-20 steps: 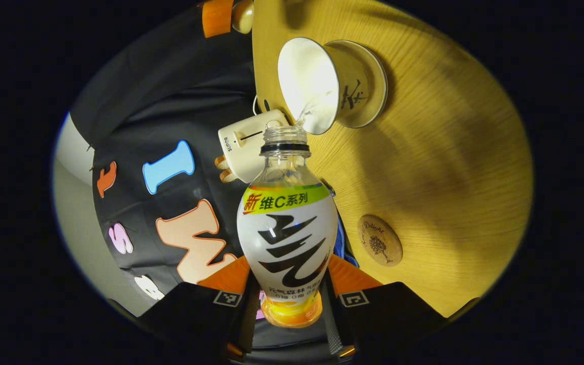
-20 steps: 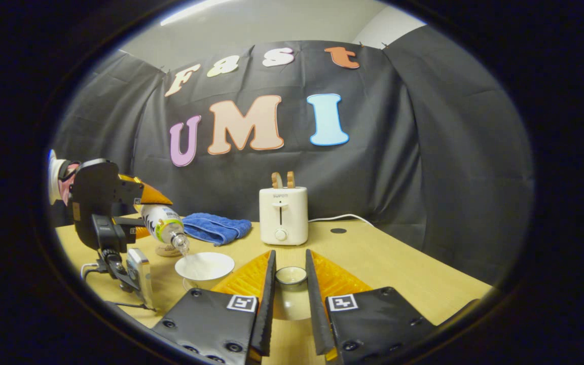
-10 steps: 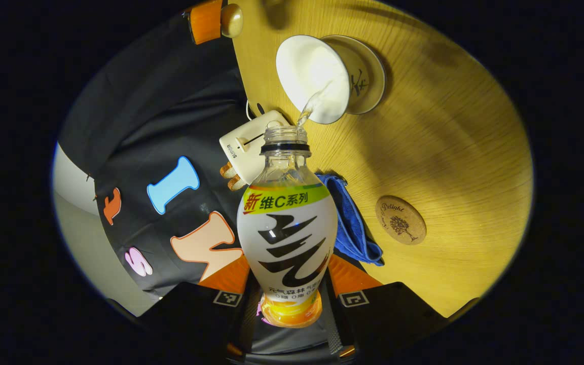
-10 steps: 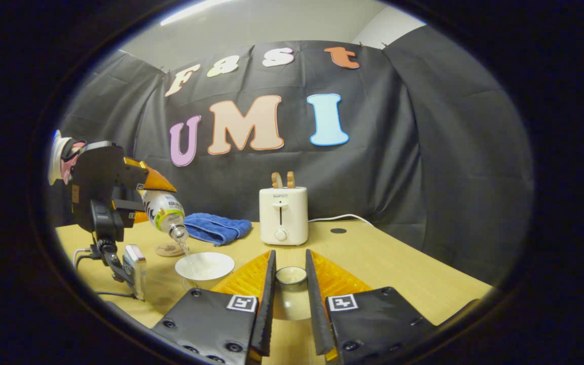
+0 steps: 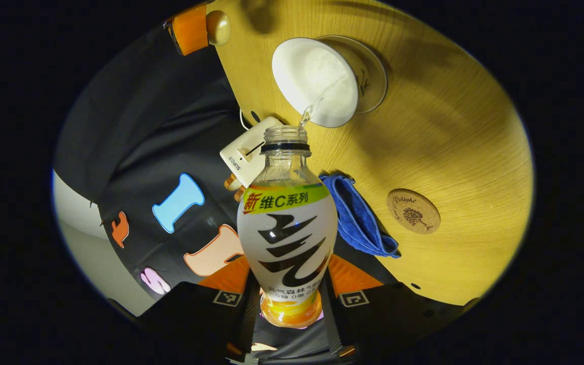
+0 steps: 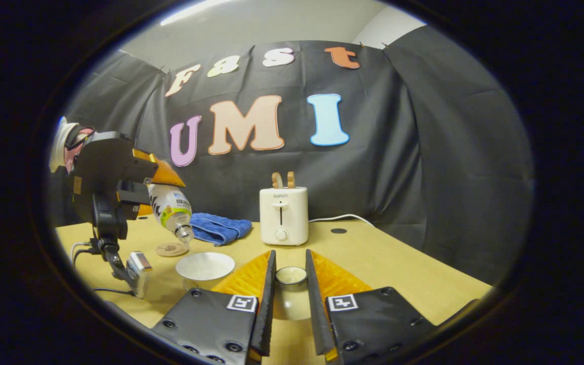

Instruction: Open the teacup lid with one hand, grasp the water bottle and pour water into the teacup with the other hand; after pouring, place the water bottle on the coaster and then close the teacup lid.

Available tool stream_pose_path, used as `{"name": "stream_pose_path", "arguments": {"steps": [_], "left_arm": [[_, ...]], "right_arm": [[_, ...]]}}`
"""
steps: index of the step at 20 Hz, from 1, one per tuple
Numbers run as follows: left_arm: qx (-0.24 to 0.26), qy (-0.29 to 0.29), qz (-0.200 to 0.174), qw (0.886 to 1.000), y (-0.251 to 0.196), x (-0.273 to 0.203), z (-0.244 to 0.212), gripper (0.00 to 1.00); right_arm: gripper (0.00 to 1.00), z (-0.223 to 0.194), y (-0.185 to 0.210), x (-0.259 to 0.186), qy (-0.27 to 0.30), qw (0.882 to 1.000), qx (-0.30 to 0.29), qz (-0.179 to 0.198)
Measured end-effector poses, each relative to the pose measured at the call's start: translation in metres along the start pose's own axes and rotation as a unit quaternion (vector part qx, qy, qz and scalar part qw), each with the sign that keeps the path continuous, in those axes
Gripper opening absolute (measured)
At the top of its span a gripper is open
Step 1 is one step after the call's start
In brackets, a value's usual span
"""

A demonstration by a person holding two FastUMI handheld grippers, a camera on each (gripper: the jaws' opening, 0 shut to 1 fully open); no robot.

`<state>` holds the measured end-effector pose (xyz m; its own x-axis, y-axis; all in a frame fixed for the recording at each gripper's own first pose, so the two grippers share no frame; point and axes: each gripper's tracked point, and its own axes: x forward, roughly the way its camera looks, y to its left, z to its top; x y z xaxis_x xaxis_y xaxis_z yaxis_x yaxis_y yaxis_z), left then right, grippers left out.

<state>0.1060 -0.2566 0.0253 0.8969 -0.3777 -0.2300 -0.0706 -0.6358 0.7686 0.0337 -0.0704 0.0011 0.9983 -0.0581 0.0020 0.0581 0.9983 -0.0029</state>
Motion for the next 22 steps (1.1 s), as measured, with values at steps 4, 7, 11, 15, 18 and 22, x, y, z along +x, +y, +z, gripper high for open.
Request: {"name": "stream_pose_path", "arguments": {"steps": [4, 7, 11, 15, 18, 22], "left_arm": [[0.011, -0.003, -0.001, 1.0, -0.001, 0.002, 0.003, 0.53], [0.003, -0.003, 0.001, 1.0, -0.001, 0.001, 0.003, 0.54], [-0.047, -0.008, -0.002, 0.999, -0.011, -0.002, 0.003, 0.54], [-0.178, -0.034, 0.002, 0.983, -0.03, -0.005, 0.012, 0.54], [-0.318, -0.056, 0.003, 0.946, -0.043, -0.013, 0.018, 0.54], [-0.526, -0.056, 0.04, 0.847, -0.044, -0.014, -0.001, 0.53]], "right_arm": [[0.36, 0.0, 0.001, 0.0, 0.0, 1.0, 0.0, 0.002], [0.36, 0.001, 0.001, 0.0, 0.0, 1.0, 0.0, 0.002], [0.36, 0.001, 0.0, 0.0, 0.0, 1.0, 0.0, 0.001], [0.36, 0.0, 0.0, 0.0, 0.0, 1.0, 0.0, 0.0], [0.36, 0.0, 0.0, 0.0, 0.0, 1.0, 0.0, -0.001], [0.36, 0.001, -0.001, 0.0, -0.001, 1.0, 0.0, -0.003]]}}
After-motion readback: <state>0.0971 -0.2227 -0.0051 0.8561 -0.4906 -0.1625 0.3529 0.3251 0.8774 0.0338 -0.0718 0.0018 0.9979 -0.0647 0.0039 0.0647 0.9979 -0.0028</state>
